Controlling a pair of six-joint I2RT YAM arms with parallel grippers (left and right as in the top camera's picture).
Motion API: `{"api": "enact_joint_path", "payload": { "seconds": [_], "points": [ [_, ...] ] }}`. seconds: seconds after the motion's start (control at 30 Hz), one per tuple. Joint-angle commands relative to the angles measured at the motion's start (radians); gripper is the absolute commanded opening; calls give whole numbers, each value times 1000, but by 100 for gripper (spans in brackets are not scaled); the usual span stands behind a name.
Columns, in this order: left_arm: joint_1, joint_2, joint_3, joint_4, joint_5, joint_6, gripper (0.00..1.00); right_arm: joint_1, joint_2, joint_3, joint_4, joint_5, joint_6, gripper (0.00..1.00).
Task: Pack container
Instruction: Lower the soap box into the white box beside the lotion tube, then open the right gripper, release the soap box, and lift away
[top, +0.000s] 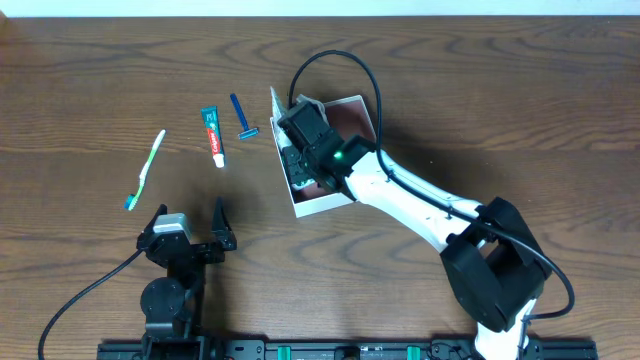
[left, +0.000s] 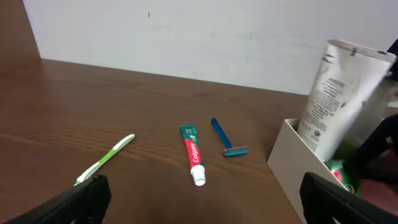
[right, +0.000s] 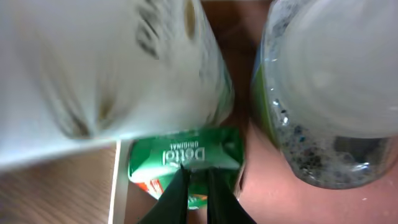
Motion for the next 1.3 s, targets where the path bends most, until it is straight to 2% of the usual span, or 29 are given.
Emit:
{"api": "enact_joint_path", "payload": {
  "seconds": [0.0, 0.3, 0.4, 0.5, 0.7, 0.8, 1.27],
  "points": [
    [3, -7, -24, -31, -11, 13, 98, 16, 26, 2, -1, 10, -8, 11],
    [3, -7, -24, -31, -11, 13, 98, 18, 40, 2, 0, 10, -11, 12],
    [3, -7, -24, -31, -11, 13, 98, 18, 39, 3, 16, 10, -23, 17],
    [3, -7, -24, -31, -11, 13, 98, 18, 34, 3, 35, 8, -38, 17],
    [3, -7, -24, -31, -11, 13, 98, 18, 31, 3, 54, 6, -93, 4],
    [3, -7, -24, -31, -11, 13, 98, 23, 31, 3, 64, 6, -114, 1],
    [3, -7, -24, -31, -11, 13, 98, 24, 34, 3, 102, 10, -165, 1]
  ]
}}
